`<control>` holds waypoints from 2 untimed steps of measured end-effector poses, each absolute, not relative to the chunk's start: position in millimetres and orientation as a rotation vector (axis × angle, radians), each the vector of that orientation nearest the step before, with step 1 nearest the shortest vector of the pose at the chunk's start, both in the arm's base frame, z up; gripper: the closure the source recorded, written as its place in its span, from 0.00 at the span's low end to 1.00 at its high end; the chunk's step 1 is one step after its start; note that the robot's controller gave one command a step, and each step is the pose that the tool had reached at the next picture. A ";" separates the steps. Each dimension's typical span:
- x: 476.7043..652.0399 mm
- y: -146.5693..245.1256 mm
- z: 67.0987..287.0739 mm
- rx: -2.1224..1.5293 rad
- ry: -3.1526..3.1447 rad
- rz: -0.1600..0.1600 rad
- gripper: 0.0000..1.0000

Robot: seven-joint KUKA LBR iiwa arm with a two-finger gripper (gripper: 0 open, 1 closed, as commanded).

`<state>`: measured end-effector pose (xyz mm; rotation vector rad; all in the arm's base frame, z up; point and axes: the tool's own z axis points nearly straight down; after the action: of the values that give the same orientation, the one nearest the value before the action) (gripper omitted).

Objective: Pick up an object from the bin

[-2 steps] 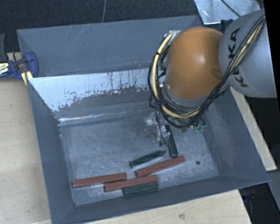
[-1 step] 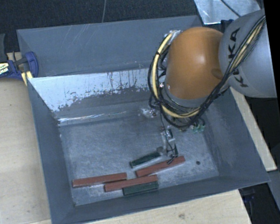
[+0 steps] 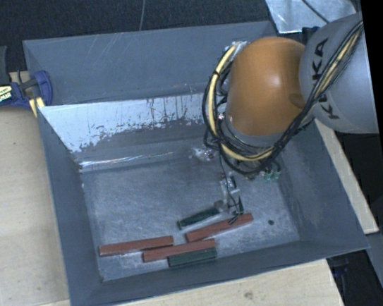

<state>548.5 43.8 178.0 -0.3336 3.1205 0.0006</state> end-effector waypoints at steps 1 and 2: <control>517.5 38.6 126.6 -0.348 3.113 0.000 0.00; 506.0 30.5 93.1 -0.299 3.133 0.002 0.00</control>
Offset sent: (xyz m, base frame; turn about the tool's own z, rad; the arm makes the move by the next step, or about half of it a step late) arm -0.0239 -0.0220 -0.0728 0.0654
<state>506.0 30.5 93.1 -0.2993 3.1335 0.0017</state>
